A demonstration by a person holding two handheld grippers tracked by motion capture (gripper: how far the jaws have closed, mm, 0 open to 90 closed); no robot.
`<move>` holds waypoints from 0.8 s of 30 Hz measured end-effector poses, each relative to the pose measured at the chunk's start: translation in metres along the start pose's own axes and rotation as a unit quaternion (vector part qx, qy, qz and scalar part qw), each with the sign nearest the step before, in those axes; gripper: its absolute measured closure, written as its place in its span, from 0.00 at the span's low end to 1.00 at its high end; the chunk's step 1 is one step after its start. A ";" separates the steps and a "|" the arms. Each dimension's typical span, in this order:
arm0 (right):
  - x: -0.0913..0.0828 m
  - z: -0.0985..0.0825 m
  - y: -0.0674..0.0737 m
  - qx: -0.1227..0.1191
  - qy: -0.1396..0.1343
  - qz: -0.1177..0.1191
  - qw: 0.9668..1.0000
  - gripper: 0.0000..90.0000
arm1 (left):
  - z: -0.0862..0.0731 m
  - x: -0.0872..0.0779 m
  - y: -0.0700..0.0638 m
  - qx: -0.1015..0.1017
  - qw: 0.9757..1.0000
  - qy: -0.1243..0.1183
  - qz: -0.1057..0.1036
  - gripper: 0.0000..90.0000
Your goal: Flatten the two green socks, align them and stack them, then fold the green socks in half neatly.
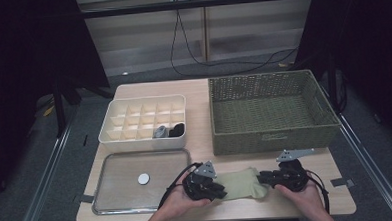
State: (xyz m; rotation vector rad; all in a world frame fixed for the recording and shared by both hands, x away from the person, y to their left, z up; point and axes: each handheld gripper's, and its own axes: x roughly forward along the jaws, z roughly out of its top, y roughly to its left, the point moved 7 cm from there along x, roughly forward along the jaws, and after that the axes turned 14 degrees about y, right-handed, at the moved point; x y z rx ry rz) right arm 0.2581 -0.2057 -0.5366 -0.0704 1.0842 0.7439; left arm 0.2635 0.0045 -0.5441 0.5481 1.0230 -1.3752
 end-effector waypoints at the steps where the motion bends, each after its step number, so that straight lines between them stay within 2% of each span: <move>1: 0.000 0.000 0.000 0.000 0.000 0.000 1.000 0.81 | -0.001 -0.001 0.000 0.000 1.000 0.009 0.004 0.82; 3: -0.003 -0.002 -0.003 0.005 -0.005 -0.001 1.000 0.79 | -0.001 -0.001 0.000 -0.001 1.000 0.008 0.008 0.82; 5: -0.005 -0.004 -0.005 0.010 -0.006 -0.001 1.000 0.77 | 0.000 0.001 -0.001 -0.006 1.000 -0.007 -0.001 0.82; 6: -0.005 -0.006 -0.006 0.013 -0.002 -0.001 1.000 0.75 | -0.001 -0.001 0.000 -0.004 1.000 0.008 0.008 0.82; 13: -0.003 -0.008 -0.006 0.014 0.008 0.000 1.000 0.70 | -0.002 -0.001 -0.002 -0.007 1.000 0.005 0.000 0.82; 18: 0.003 -0.006 -0.004 0.008 0.018 -0.001 1.000 0.69 | -0.003 -0.001 -0.002 -0.004 1.000 0.002 -0.006 0.82; 22: 0.006 -0.008 -0.002 -0.002 0.028 -0.002 1.000 0.70 | -0.004 -0.001 -0.003 -0.011 1.000 0.002 -0.010 0.82; 23: 0.007 -0.008 -0.002 -0.004 0.027 -0.001 1.000 0.70 | -0.003 -0.001 -0.003 -0.016 1.000 -0.001 -0.008 0.81; 24: 0.007 -0.007 -0.002 -0.008 0.027 -0.002 1.000 0.71 | -0.002 0.000 -0.004 -0.019 1.000 -0.009 -0.016 0.81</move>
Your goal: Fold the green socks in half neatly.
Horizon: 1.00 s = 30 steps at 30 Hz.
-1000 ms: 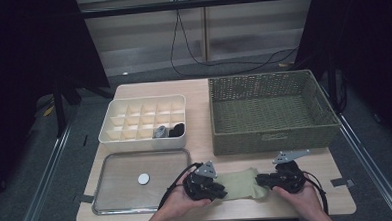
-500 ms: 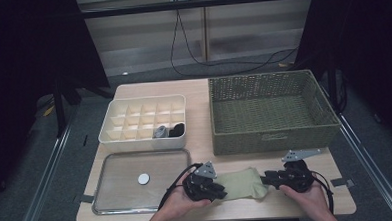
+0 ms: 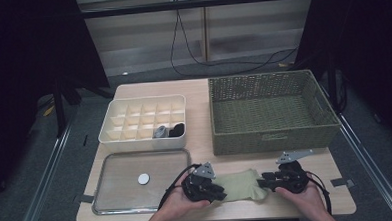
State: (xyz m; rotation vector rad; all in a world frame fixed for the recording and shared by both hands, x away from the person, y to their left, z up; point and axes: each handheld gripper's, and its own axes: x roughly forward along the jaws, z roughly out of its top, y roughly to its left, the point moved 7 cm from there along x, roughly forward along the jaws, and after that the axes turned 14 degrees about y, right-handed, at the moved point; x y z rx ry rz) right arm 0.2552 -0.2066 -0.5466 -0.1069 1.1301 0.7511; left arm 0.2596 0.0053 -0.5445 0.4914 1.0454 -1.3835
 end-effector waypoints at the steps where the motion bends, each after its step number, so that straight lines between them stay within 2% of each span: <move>1: 0.000 0.000 0.000 -0.004 0.001 -0.002 1.000 0.72 | -0.001 -0.001 0.001 0.000 1.000 0.011 0.011 0.81; 2: 0.001 0.000 0.001 -0.007 0.002 -0.005 1.000 0.79 | -0.001 -0.001 0.000 0.001 1.000 0.008 0.012 0.81; 3: 0.001 0.000 0.001 -0.007 0.002 -0.005 1.000 0.79 | -0.001 -0.001 0.000 0.001 1.000 0.008 0.012 0.81; 4: 0.001 0.000 0.002 -0.014 0.004 -0.005 1.000 0.83 | 0.000 0.000 0.000 0.001 1.000 0.000 0.004 0.81; 8: 0.003 0.000 0.005 -0.012 0.010 -0.005 1.000 0.91 | 0.000 -0.001 0.000 0.000 1.000 0.007 0.007 0.81; 10: 0.003 0.000 0.005 -0.004 0.010 0.000 1.000 0.92 | 0.006 -0.001 0.002 -0.007 1.000 0.005 0.013 0.82; 13: 0.003 0.002 0.004 0.001 0.006 0.012 1.000 0.93 | 0.018 -0.004 0.002 0.004 1.000 -0.003 0.014 0.83; 14: 0.003 0.002 0.005 0.001 0.006 0.013 1.000 0.93 | 0.022 -0.007 0.002 0.008 1.000 -0.014 0.011 0.83; 16: 0.001 0.003 0.006 0.006 0.000 0.022 1.000 0.93 | 0.026 -0.007 0.004 0.002 1.000 -0.020 0.011 0.84; 18: 0.000 0.004 0.006 0.009 -0.006 0.027 1.000 0.93 | 0.030 -0.004 0.005 0.006 1.000 -0.023 0.011 0.84; 19: -0.001 0.005 0.006 0.012 -0.009 0.030 0.999 0.93 | 0.032 -0.003 0.005 0.009 1.000 -0.013 0.013 0.84; 23: -0.007 0.006 0.007 0.016 -0.020 0.035 0.999 0.93 | 0.041 0.006 0.007 0.008 1.000 -0.011 0.016 0.84; 25: -0.010 0.007 0.008 0.015 -0.027 0.038 0.999 0.93 | 0.042 0.009 0.008 0.012 1.000 -0.002 0.014 0.84; 30: -0.014 0.009 0.010 0.013 -0.033 0.046 0.998 0.93 | 0.040 0.017 0.008 0.011 1.000 0.000 0.017 0.84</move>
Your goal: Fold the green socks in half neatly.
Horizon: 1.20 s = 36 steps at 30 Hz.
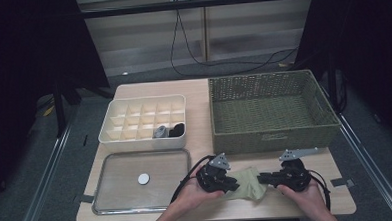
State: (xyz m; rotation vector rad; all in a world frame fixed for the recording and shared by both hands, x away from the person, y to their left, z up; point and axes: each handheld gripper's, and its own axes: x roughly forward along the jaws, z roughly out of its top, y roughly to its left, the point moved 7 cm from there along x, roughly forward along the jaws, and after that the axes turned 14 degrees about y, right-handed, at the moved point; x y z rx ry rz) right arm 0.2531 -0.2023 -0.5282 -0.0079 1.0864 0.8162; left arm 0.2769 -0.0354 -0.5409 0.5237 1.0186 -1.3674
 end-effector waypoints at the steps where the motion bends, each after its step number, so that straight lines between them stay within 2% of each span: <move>1: 0.000 0.001 0.000 -0.002 -0.001 0.000 1.000 0.93 | 0.000 0.001 0.000 -0.001 1.000 0.002 0.002 0.84; 2: -0.001 0.001 0.000 -0.001 -0.001 0.000 1.000 0.93 | -0.001 0.002 0.001 -0.003 1.000 0.003 0.003 0.84; 3: -0.001 0.002 0.001 -0.002 -0.004 0.004 1.000 0.93 | -0.002 0.001 0.001 0.001 1.000 0.014 0.005 0.84; 5: -0.002 0.004 0.003 -0.002 -0.006 0.004 1.000 0.93 | -0.002 0.003 0.000 -0.002 1.000 0.007 0.005 0.84; 6: -0.003 0.005 0.004 -0.004 -0.009 0.007 1.000 0.93 | -0.002 0.002 0.001 0.008 1.000 0.015 0.011 0.84; 7: -0.004 0.006 0.005 -0.004 -0.012 0.009 1.000 0.93 | -0.003 0.002 0.001 0.008 1.000 0.020 0.014 0.85; 10: -0.006 0.008 0.009 -0.006 -0.017 0.012 1.000 0.93 | -0.001 0.004 0.000 0.005 1.000 0.008 0.014 0.85; 15: -0.009 0.012 0.014 -0.008 -0.024 0.019 0.999 0.93 | -0.002 0.004 0.001 0.008 1.000 0.011 0.014 0.86; 16: -0.009 0.012 0.014 -0.007 -0.026 0.019 0.999 0.93 | -0.001 0.005 0.000 0.004 1.000 0.003 0.012 0.86; 18: -0.010 0.014 0.016 -0.009 -0.029 0.021 0.999 0.93 | -0.001 0.004 0.001 0.006 1.000 0.011 0.015 0.85; 19: -0.010 0.015 0.017 -0.009 -0.029 0.022 0.999 0.93 | 0.000 0.005 0.001 0.007 1.000 0.003 0.016 0.85; 23: -0.011 0.019 0.022 -0.013 -0.033 0.022 0.999 0.93 | 0.000 0.005 0.001 0.011 1.000 0.009 0.017 0.84; 24: -0.011 0.019 0.022 -0.015 -0.034 0.023 0.999 0.93 | 0.002 0.007 0.000 0.005 1.000 0.000 0.015 0.84; 25: -0.011 0.020 0.024 -0.014 -0.034 0.025 0.999 0.93 | 0.002 0.007 0.001 0.010 1.000 0.005 0.017 0.84; 26: -0.011 0.022 0.025 -0.013 -0.036 0.026 0.999 0.93 | 0.004 0.008 0.000 0.004 1.000 -0.001 0.017 0.84; 28: -0.011 0.023 0.026 -0.011 -0.037 0.024 0.999 0.94 | 0.005 0.008 0.000 0.013 1.000 0.006 0.022 0.84; 31: -0.010 0.026 0.029 -0.012 -0.038 0.027 0.999 0.94 | 0.007 0.009 0.000 0.013 1.000 0.008 0.021 0.84; 32: -0.009 0.026 0.030 -0.015 -0.038 0.026 0.999 0.94 | 0.008 0.010 -0.001 0.006 1.000 0.004 0.020 0.84; 33: -0.009 0.027 0.031 -0.015 -0.038 0.028 0.999 0.94 | 0.008 0.010 0.000 0.010 1.000 0.011 0.023 0.84; 34: -0.009 0.028 0.031 -0.018 -0.039 0.027 0.999 0.94 | 0.009 0.011 0.000 0.003 1.000 0.005 0.021 0.84; 36: -0.009 0.029 0.033 -0.019 -0.041 0.028 0.999 0.94 | 0.011 0.012 -0.001 0.004 1.000 0.001 0.018 0.84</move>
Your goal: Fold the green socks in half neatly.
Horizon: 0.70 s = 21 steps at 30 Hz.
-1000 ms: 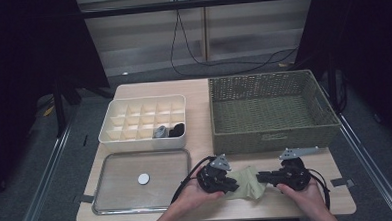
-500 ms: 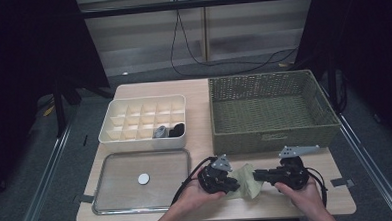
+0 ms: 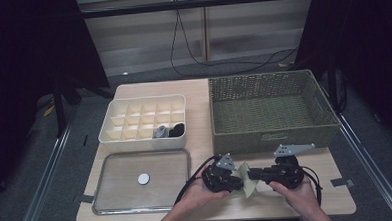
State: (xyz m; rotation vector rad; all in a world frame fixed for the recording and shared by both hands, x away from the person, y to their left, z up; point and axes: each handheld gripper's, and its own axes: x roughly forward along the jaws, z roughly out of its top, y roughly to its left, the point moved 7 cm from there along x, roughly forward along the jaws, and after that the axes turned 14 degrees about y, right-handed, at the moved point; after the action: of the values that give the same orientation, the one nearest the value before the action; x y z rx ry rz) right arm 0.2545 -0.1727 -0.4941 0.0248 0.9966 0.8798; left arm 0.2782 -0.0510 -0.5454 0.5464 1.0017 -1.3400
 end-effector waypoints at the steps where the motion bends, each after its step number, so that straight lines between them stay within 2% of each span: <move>1: 0.000 0.000 0.000 -0.002 -0.001 0.001 1.000 0.94 | 0.001 0.001 0.000 0.002 1.000 -0.002 0.000 0.83; 2: 0.001 0.001 0.001 -0.001 0.000 0.002 1.000 0.94 | 0.002 0.001 -0.001 -0.003 1.000 0.003 0.001 0.83; 4: 0.002 0.001 0.001 -0.001 -0.001 0.003 1.000 0.94 | 0.003 0.002 -0.001 0.005 1.000 0.001 0.000 0.82; 8: 0.002 -0.001 0.000 0.001 -0.002 0.003 1.000 0.94 | 0.003 0.001 -0.001 -0.001 1.000 -0.003 0.003 0.81; 9: 0.002 -0.001 0.000 0.002 -0.001 0.004 1.000 0.94 | 0.002 -0.002 0.000 0.003 1.000 0.001 0.003 0.80; 11: 0.002 -0.002 -0.001 0.002 -0.002 0.003 1.000 0.94 | 0.001 -0.008 0.002 0.005 1.000 -0.001 0.009 0.80; 12: 0.001 -0.002 -0.001 0.001 -0.003 0.001 1.000 0.94 | 0.001 -0.010 0.002 0.001 1.000 -0.012 0.005 0.80; 13: 0.000 -0.003 -0.002 0.000 -0.003 0.001 1.000 0.94 | 0.001 -0.010 0.002 0.001 1.000 -0.012 0.005 0.80; 14: 0.000 -0.003 -0.003 0.001 -0.004 0.000 1.000 0.94 | 0.000 -0.024 0.006 -0.005 1.000 -0.028 0.010 0.79; 16: -0.002 -0.004 -0.004 0.003 -0.005 -0.001 1.000 0.94 | -0.002 -0.034 0.008 -0.012 0.999 -0.045 0.010 0.79; 21: -0.005 -0.005 -0.009 0.007 -0.008 -0.009 1.000 0.94 | -0.016 -0.053 0.008 -0.015 0.998 -0.055 0.025 0.76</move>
State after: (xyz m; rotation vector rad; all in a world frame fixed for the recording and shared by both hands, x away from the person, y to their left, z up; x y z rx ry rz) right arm 0.2557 -0.1838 -0.4970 0.0354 0.9868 0.8553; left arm 0.2852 -0.0073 -0.5104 0.4675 0.9112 -1.2957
